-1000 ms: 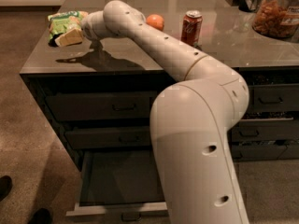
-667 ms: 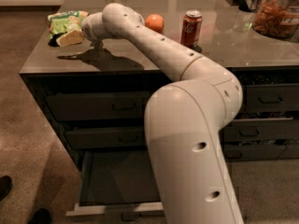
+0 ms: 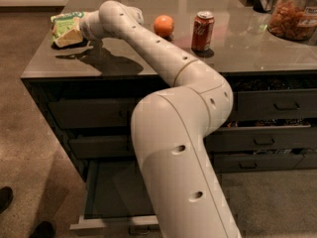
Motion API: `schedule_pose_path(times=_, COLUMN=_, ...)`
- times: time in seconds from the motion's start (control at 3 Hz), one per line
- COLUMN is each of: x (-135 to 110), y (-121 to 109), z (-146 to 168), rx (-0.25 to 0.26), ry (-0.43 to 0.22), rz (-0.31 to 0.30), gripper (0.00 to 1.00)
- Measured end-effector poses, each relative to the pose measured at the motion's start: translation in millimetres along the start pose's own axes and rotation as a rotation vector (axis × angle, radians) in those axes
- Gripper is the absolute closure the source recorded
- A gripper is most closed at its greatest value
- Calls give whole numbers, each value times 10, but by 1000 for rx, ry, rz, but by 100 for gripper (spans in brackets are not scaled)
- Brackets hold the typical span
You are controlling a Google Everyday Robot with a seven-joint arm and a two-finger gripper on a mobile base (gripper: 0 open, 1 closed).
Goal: Place green rice chip bag into bottom drawer
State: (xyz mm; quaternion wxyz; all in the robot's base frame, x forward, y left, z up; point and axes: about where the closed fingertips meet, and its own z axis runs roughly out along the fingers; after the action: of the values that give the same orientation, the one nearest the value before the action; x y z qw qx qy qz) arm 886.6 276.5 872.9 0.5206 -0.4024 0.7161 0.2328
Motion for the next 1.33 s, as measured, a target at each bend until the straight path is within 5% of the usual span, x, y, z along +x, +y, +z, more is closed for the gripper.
schedule_pose_path(times=1.33, x=55, y=0, z=167, rx=-9, ry=3, rz=7, gripper=88)
